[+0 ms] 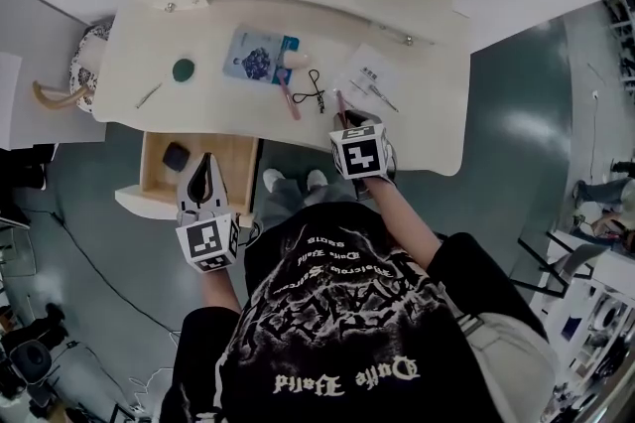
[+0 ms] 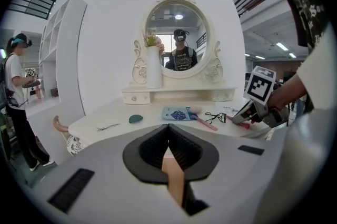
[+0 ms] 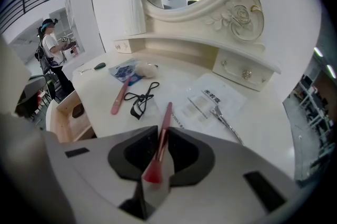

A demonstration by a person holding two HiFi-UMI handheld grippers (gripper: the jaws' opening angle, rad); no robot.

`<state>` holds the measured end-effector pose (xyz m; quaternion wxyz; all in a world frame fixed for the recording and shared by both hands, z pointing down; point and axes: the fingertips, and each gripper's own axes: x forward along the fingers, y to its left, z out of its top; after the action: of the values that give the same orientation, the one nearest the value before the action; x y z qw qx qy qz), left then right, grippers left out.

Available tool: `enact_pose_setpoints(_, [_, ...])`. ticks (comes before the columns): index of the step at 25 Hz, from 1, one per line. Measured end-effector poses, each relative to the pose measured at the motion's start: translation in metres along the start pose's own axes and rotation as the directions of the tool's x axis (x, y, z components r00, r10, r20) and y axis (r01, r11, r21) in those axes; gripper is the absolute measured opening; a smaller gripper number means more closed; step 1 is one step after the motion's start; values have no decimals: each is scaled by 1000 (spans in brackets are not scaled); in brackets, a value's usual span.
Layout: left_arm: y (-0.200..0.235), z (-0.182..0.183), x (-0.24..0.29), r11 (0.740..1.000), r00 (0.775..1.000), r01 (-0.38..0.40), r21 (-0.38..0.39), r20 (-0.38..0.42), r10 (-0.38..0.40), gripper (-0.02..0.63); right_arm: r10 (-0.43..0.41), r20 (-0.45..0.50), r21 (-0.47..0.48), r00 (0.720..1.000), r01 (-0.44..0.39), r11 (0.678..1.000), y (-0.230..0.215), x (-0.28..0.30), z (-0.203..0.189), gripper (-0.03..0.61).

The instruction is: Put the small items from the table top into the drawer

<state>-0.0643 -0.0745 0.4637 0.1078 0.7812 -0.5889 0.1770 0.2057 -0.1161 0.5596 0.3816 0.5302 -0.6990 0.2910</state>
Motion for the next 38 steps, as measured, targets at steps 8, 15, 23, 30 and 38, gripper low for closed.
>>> enact_pose_setpoints(8, [-2, -2, -3, 1000, 1000, -7, 9, -4, 7, 15, 24, -6, 80, 1000, -23, 997, -4, 4, -3, 52])
enact_pose_setpoints(15, [-6, 0, -5, 1000, 1000, -16, 2, 8, 16, 15, 46, -7, 79, 999, -45, 996, -4, 4, -3, 49])
enact_pose_setpoints(23, [-8, 2, -12, 999, 999, -31, -11, 15, 31, 15, 45, 52, 16, 998, -46, 999, -2, -7, 4, 49])
enact_pose_setpoints(30, [-12, 4, -13, 999, 999, -36, -14, 22, 37, 15, 47, 95, -7, 994, -47, 999, -8, -16, 11, 49])
enact_pose_setpoints(38, [-17, 6, -12, 999, 998, -49, -17, 27, 49, 15, 75, 157, -68, 985, -65, 996, -5, -25, 20, 49])
